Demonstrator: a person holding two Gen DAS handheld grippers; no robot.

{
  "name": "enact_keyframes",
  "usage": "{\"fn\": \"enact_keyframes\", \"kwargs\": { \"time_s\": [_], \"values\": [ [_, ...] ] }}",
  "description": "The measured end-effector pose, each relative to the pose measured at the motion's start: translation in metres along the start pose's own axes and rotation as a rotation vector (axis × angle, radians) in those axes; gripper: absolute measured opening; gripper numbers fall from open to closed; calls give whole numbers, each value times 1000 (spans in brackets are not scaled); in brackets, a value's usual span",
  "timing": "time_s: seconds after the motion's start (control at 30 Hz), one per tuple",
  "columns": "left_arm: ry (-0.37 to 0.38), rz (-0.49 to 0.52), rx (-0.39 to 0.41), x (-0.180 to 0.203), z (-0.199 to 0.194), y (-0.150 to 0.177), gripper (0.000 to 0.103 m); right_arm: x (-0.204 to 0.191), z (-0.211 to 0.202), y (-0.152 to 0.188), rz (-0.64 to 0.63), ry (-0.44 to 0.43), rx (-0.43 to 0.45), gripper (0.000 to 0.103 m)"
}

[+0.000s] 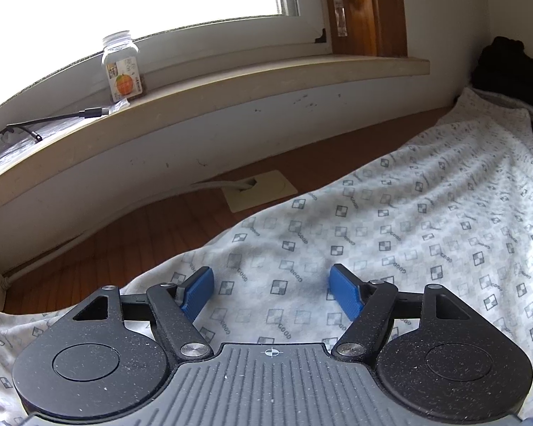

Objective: Fold clothes

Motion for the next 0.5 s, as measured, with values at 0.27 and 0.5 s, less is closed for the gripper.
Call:
{"fn": "enact_keyframes", "kwargs": {
  "time_s": [0.27, 0.5],
  "values": [
    [3, -3, -2, -1, 0, 0, 76, -2, 23, -1, 22, 51, -36, 38],
    [4, -9, -4, -2, 1, 0, 76, 3, -10, -7, 25, 85, 58, 2]
  ]
}}
Point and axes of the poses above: each gripper's, at about its wrist camera, not at the fingertips, and z roughly the way its jaws point, x to its right, y to its underside, the point moved 5 cm from there along z, roughly the way its jaws point, and after that the axes turned 4 degrees about -z, right-handed, at the moved point
